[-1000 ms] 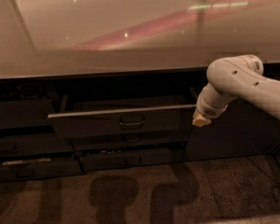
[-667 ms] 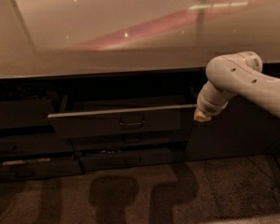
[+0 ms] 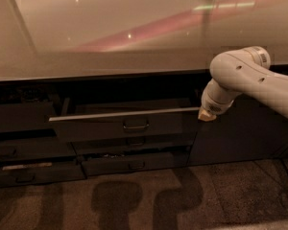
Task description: Open top drawer
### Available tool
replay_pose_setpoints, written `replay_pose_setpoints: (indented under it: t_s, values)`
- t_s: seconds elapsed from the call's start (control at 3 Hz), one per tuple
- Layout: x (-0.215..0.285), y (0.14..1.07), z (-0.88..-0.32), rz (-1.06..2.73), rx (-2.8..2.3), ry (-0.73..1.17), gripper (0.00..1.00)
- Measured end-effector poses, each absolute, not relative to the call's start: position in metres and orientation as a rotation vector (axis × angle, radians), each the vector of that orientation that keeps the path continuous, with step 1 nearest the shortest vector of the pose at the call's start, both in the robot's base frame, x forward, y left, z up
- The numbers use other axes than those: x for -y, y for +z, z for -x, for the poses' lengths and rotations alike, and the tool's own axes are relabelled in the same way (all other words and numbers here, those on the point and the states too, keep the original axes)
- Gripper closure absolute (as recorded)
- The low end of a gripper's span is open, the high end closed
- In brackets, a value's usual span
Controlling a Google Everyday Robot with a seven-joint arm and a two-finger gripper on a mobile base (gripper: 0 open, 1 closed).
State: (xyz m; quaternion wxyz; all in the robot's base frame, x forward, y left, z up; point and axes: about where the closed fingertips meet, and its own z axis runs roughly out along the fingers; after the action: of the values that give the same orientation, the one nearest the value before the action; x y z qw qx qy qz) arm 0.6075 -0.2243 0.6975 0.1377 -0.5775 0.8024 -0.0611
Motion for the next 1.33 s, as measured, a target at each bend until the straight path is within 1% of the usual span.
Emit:
replay_pose_setpoints:
  t_s: [0.33,0.67,1.0,1.33]
  values:
    - [0.1979,0.7365,-0.6007,1.679,-2.253,-0.248,1.00]
    - [0.1979,0.7369,-0.6006,1.679,-2.252,-0.248,1.00]
    - [0.1982,0.7360,-0.6012,1.697,-2.218,-0.146,1.00]
    - [0.1955,0.7399,-0.5982,1.721,-2.120,0.057,1.00]
